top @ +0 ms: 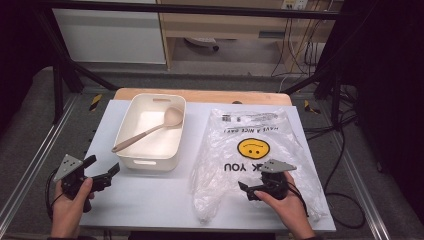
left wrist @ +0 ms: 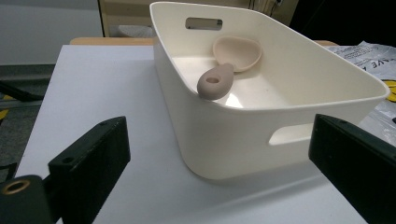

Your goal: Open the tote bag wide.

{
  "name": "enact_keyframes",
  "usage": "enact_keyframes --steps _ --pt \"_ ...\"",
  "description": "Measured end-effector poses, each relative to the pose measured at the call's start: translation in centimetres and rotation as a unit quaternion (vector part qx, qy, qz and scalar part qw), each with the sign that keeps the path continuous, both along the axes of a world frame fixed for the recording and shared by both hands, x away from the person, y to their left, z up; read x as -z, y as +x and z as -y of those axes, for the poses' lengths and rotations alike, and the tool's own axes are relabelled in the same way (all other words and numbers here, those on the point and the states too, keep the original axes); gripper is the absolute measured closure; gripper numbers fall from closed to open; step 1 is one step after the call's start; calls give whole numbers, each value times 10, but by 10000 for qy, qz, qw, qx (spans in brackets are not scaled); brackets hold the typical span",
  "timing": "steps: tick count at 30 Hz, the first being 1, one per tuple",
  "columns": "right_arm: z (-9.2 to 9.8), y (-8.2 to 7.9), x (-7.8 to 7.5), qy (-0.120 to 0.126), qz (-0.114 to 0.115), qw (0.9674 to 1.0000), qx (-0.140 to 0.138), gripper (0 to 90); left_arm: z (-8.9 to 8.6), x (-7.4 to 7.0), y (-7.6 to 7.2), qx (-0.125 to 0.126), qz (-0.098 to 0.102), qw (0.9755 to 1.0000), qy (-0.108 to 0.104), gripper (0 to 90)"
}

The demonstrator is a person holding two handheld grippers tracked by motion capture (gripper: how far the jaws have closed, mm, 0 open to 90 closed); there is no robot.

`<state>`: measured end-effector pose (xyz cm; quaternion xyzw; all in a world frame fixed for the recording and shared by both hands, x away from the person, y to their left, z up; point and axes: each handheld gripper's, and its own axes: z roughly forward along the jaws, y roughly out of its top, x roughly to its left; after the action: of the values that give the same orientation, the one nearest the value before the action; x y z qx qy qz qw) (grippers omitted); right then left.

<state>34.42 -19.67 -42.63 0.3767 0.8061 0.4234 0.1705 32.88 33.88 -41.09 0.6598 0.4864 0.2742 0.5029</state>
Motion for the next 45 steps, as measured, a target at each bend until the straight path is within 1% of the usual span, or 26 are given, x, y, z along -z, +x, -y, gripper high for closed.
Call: enact_keyframes --steps 1,3,7,9,18,20,25,28,31,32,33,35,36,37,38,39,41,45 --pt "-6 -2 1 -3 -33 9999 -99 46 0 0 0 -1 -1 10000 -1 49" --pt "-9 -3 1 8 -49 9999 -121 46 0 0 0 2 -10 10000 2 49" --pt "-21 -7 3 -94 -89 9994 -331 46 0 0 0 -2 -16 10000 -4 49" --pt "-25 -7 4 -115 -107 9991 -386 46 0 1 0 5 -23 10000 -1 50" --pt "-37 -12 5 -112 -139 9985 -524 47 0 1 1 7 -45 10000 32 49" --pt "-40 -13 6 -180 -138 9981 -570 49 0 1 0 11 -54 10000 37 50" --pt "-40 -13 6 -179 -165 9979 -594 50 0 1 1 6 -55 10000 42 50" --pt "-42 -15 7 -180 -188 9974 -666 50 0 1 0 6 -54 10000 49 50" --pt "-45 -16 7 -139 -227 9973 -686 49 0 1 0 -7 -56 10000 50 50" --pt "-51 -19 6 -128 -225 9968 -760 51 0 1 1 -12 -55 10000 51 51" --pt "-51 -19 6 -128 -225 9968 -760 51 0 1 1 -18 -58 10000 50 51" --pt "-63 -24 3 -34 -250 9959 -870 55 0 1 1 -15 -66 10000 67 51" --pt "-63 -24 3 -34 -250 9959 -870 55 0 1 1 -16 -69 10000 65 51" --pt "-74 -28 1 -1 -238 9950 -974 56 0 1 1 -13 -74 10000 58 51" --pt "-74 -28 1 -1 -238 9950 -974 56 0 2 1 -4 -83 9999 74 51" --pt "-77 -29 0 7 -237 9947 -997 56 0 2 1 -7 -81 9999 81 51" --pt "-89 -34 -2 59 -226 9933 -1134 55 0 2 1 -8 -84 9999 78 51" --pt "-108 -43 -2 27 -232 9904 -1364 48 0 2 1 -4 -87 9999 83 51"
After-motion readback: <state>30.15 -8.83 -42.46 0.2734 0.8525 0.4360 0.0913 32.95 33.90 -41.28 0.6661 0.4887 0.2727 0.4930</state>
